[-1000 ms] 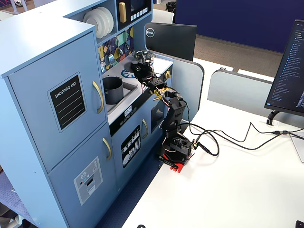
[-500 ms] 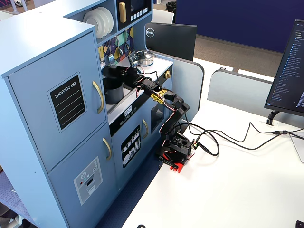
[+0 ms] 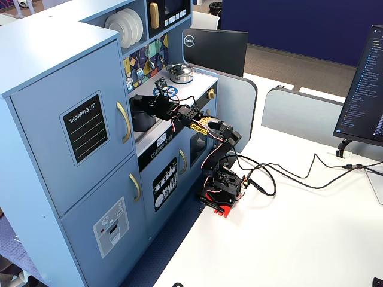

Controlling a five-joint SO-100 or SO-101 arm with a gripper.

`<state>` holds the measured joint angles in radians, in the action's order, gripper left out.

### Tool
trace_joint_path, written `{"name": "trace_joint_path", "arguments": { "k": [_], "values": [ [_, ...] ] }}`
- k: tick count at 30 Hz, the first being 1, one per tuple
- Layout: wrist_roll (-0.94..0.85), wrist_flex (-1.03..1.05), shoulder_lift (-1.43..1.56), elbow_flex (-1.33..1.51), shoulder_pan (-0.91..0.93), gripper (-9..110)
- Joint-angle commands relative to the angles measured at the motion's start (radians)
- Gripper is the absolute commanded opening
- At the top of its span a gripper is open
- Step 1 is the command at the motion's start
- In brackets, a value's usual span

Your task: Pick up the lid from the counter and put it on the gray recipient

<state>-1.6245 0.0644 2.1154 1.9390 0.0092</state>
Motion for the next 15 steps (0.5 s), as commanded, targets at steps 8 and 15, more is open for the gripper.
{"name": "trace_joint_path", "arguments": {
  "k": [8, 15],
  "values": [
    [-0.017, -0.044, 0.060, -0.006, 0.021, 0],
    [-0.023, -0.044, 0.058, -0.017, 0.046, 0]
  ]
}}
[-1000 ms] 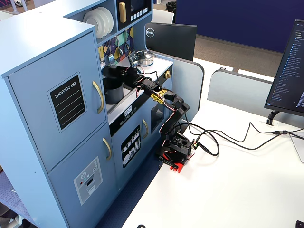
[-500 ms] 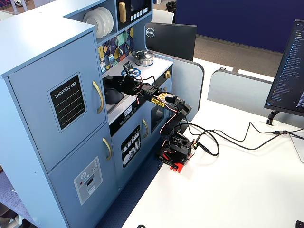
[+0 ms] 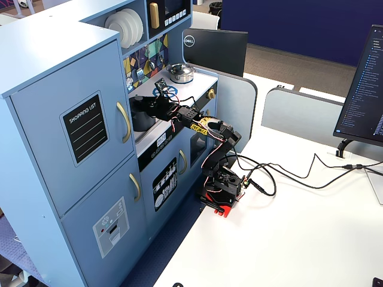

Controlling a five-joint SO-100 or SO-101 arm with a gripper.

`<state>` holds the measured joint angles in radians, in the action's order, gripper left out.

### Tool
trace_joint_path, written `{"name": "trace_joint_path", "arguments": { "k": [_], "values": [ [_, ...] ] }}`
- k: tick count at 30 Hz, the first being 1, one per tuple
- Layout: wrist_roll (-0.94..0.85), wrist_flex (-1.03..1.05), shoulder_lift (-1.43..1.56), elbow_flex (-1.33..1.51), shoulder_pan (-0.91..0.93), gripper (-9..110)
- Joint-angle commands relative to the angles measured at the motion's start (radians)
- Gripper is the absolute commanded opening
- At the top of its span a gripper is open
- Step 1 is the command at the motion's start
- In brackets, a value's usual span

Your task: Pick up the lid from the counter and put it on the gray recipient

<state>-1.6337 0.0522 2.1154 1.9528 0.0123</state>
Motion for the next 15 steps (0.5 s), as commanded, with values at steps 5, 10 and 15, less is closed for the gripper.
{"name": "trace_joint_path", "arguments": {
  "k": [5, 10, 15],
  "values": [
    [-0.023, -0.032, 0.057, -0.032, 0.060, 0],
    [-0.023, -0.025, 0.058, -0.032, 0.061, 0],
    [-0.017, -0.014, 0.060, -0.032, 0.041, 0]
  ]
}}
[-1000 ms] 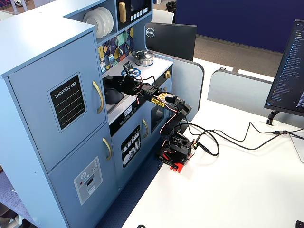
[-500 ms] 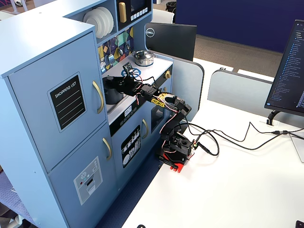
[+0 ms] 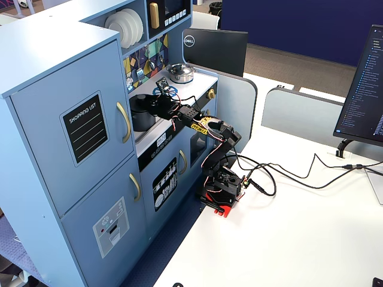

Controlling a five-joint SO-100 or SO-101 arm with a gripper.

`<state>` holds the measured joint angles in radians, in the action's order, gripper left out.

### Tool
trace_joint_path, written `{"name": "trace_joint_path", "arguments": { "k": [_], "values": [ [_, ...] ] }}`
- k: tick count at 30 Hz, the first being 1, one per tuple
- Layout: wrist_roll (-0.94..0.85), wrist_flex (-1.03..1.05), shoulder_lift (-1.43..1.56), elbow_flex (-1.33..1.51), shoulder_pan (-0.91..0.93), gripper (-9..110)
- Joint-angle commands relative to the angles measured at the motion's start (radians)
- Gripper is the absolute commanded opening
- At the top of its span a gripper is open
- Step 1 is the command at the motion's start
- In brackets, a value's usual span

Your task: Pick up the lid from the counter and put it on the gray recipient

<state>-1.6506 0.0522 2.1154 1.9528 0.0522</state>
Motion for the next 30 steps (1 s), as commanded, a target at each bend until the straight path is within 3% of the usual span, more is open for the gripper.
{"name": "trace_joint_path", "arguments": {
  "k": [1, 15, 18, 23, 30],
  "values": [
    [0.000, -0.017, 0.057, -0.032, -0.005, 0],
    [-0.012, -0.043, 0.011, -0.061, -0.046, 0],
    [-0.021, -0.023, 0.020, -0.046, -0.025, 11],
    [-0.006, 0.150, 0.107, -0.018, 0.005, 25],
    [0.040, 0.609, 0.396, -0.052, -0.015, 21]
  ]
}}
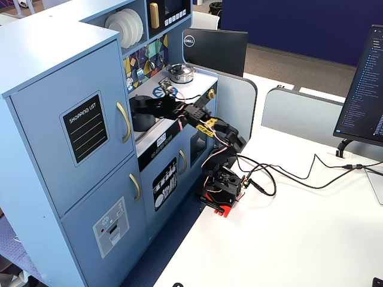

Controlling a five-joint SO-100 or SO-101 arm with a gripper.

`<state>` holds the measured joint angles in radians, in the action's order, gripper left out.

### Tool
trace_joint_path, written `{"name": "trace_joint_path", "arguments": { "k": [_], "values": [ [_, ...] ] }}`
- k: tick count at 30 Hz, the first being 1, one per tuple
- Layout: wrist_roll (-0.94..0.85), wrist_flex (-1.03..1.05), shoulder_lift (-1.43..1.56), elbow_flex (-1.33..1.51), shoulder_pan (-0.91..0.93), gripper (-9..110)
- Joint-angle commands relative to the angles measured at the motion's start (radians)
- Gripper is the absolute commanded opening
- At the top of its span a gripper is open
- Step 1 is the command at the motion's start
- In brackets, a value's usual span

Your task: Pick up the lid from the counter and put it on the gray recipient

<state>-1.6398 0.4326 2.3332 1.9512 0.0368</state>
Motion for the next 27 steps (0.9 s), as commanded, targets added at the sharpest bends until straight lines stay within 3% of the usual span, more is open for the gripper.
{"name": "trace_joint_path", "arguments": {
  "k": [1, 5, 7, 9, 19, 27],
  "values": [
    [0.029, 0.304, 0.230, -0.055, -0.008, 19],
    [0.008, 0.676, 0.385, -0.087, -0.015, 10],
    [-0.017, 0.828, 0.453, -0.051, -0.011, 0],
    [-0.009, 0.939, 0.499, 0.017, 0.005, 0],
    [0.160, 0.716, 0.678, 0.756, -0.060, 0],
    [0.144, 0.973, 0.833, 1.011, -0.069, 0]
  ]
}}
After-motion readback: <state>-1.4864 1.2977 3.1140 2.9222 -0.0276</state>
